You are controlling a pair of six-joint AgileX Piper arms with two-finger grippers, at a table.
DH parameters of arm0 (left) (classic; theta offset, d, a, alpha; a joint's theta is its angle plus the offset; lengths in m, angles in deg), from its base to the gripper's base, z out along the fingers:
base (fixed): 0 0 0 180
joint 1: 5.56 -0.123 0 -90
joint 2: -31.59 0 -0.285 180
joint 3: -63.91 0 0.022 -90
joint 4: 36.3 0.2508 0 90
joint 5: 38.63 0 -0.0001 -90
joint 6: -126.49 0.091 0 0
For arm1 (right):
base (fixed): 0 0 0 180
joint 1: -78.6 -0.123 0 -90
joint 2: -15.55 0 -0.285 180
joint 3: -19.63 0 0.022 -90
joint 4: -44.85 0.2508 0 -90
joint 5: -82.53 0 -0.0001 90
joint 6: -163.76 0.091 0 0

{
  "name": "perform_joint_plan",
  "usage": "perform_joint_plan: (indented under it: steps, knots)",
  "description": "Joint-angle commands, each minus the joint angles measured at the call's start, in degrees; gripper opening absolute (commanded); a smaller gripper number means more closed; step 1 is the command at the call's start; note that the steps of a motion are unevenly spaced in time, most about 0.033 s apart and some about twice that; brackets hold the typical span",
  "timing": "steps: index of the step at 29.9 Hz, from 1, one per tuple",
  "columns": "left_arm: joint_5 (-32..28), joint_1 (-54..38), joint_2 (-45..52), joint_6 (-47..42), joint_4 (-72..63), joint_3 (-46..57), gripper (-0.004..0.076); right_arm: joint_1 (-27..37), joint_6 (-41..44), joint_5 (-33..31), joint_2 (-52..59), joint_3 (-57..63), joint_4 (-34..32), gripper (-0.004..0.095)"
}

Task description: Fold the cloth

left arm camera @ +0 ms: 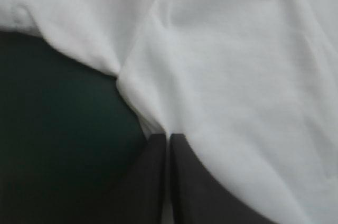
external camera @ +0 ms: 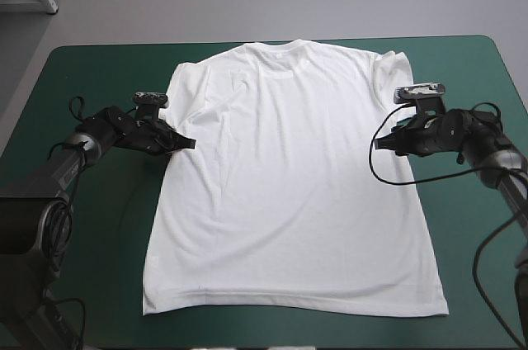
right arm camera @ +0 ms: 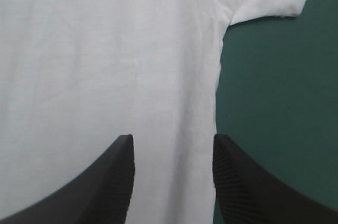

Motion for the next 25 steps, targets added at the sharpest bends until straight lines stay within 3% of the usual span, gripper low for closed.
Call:
perform_joint_plan:
  steps: [1, 12, 22, 25]
  knots:
    - [1.7, 0.38, 2.01, -0.03, -0.42, -0.96, 0.0019, 0.56, -1.55, 2.66, -2.32, -4.24, -0.01, 0.044]
    - [1.7, 0.38, 2.01, -0.03, -0.42, -0.96, 0.0019, 1.66, -1.55, 8.81, -9.99, -4.9, -2.54, 0.0437]
    - [1.8, 0.38, 2.01, -0.03, -0.3, -0.96, 0.0019, 2.12, -4.42, 9.33, -12.86, -4.9, -0.07, 0.0284]
    - [1.8, 0.38, 2.01, 0.66, -0.3, -0.96, 0.0019, 2.12, -4.69, 8.08, -13.2, -4.9, 0.24, 0.018]
